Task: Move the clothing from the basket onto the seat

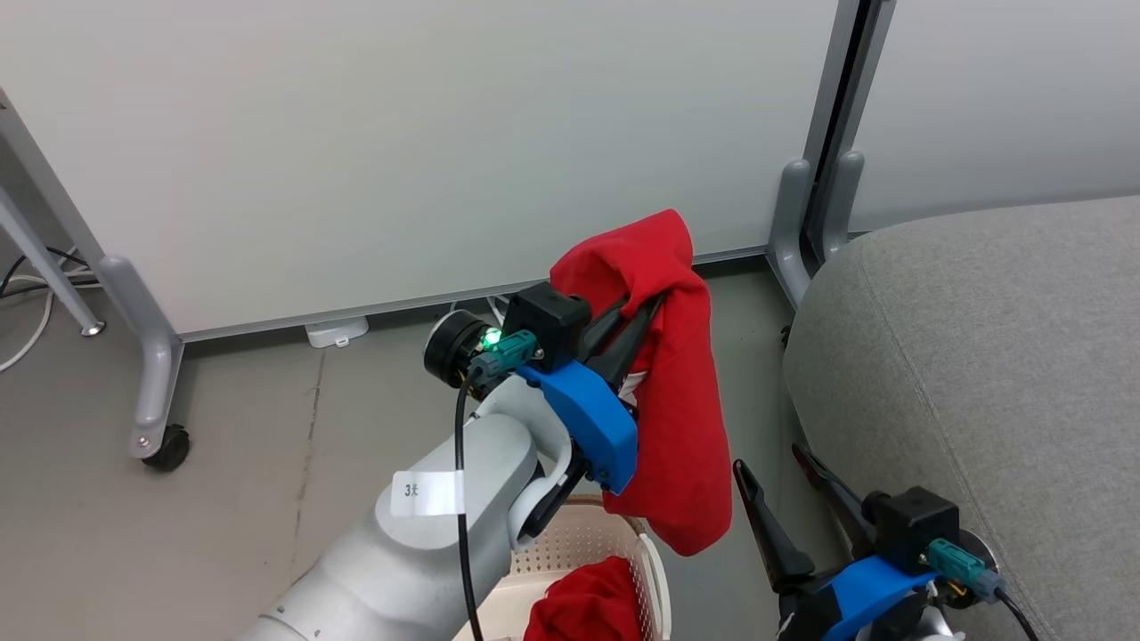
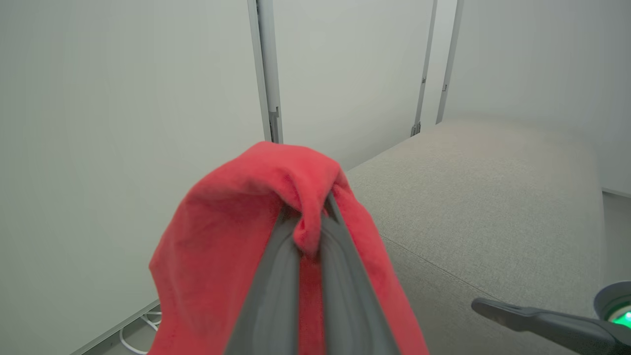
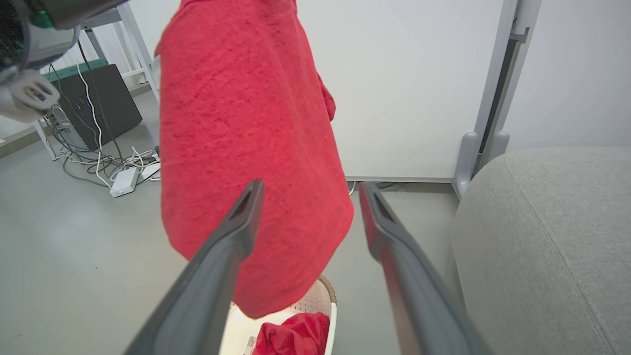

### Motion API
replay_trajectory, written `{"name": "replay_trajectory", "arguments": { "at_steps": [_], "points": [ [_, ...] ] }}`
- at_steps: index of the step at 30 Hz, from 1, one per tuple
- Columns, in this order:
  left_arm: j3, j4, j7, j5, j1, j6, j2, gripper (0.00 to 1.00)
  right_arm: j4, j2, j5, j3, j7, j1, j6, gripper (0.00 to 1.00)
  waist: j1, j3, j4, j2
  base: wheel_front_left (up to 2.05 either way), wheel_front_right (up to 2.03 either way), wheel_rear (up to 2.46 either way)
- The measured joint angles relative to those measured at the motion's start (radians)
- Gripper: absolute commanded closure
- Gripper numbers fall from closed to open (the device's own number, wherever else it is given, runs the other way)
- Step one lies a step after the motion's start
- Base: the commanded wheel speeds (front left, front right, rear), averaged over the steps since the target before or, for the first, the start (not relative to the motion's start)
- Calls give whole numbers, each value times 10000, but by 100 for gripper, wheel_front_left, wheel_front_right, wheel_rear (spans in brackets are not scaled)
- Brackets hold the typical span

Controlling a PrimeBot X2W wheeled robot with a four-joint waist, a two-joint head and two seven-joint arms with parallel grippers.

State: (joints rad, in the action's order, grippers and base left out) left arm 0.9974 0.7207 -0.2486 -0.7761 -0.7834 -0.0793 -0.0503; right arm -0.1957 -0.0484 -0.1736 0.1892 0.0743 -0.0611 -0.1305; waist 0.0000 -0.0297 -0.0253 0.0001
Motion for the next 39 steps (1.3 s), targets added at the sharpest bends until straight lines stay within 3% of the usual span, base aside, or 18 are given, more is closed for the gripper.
{"name": "replay_trajectory", "arguments": {
  "at_steps": [8, 15, 39],
  "points": [
    [357, 176, -42, -288, -54, 25, 2, 100, -2, 0, -123, 313, -90, -56, 0, 0, 0, 67, -15, 0, 0, 0, 0],
    [663, 196, -82, -523, -161, 82, 4, 100, -180, 0, -134, 1003, -207, -989, 0, 0, 0, 157, -59, 0, 0, 0, 0],
    [1770, -244, -115, -1430, -338, 94, 4, 100, -3674, 0, -552, 1530, 163, -3672, 0, 0, 0, 94, 213, 0, 0, 0, 0]
  ]
}}
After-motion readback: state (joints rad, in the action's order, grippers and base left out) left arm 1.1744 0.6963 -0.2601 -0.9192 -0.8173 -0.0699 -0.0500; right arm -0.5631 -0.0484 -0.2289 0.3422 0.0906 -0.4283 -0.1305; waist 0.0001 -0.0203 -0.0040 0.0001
